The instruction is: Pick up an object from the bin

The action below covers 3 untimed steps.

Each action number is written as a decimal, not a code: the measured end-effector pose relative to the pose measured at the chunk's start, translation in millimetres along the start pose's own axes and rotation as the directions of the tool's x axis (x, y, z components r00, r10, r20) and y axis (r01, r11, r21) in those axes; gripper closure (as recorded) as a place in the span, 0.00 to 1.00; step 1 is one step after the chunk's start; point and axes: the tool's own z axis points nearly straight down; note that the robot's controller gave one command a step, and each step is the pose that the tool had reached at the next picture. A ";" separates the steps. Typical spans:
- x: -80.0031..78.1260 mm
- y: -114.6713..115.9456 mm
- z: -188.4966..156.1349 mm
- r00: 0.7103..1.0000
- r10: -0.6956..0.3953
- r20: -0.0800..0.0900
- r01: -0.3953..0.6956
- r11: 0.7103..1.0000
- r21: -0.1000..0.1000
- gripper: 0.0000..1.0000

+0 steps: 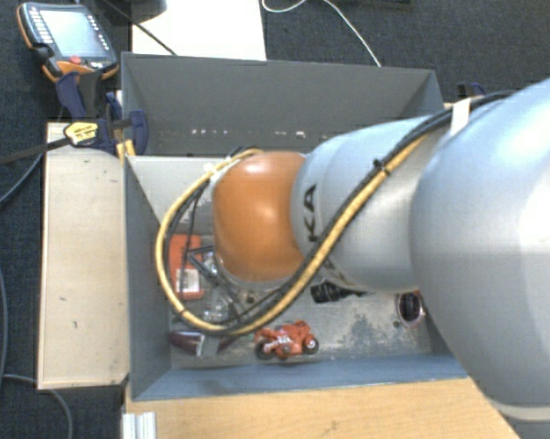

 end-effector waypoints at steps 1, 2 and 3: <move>-1.1 1.9 80.0 0.996 -0.087 -0.004 0.087 0.996 -0.001 0.00; -3.6 -22.4 77.1 0.979 -0.202 0.005 0.202 0.979 -0.001 0.00; -11.0 -32.5 78.4 0.994 -0.110 0.001 0.110 0.994 -0.003 1.00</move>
Offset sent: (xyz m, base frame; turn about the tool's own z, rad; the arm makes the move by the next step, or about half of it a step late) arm -0.0015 -0.0224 -0.0787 -0.2064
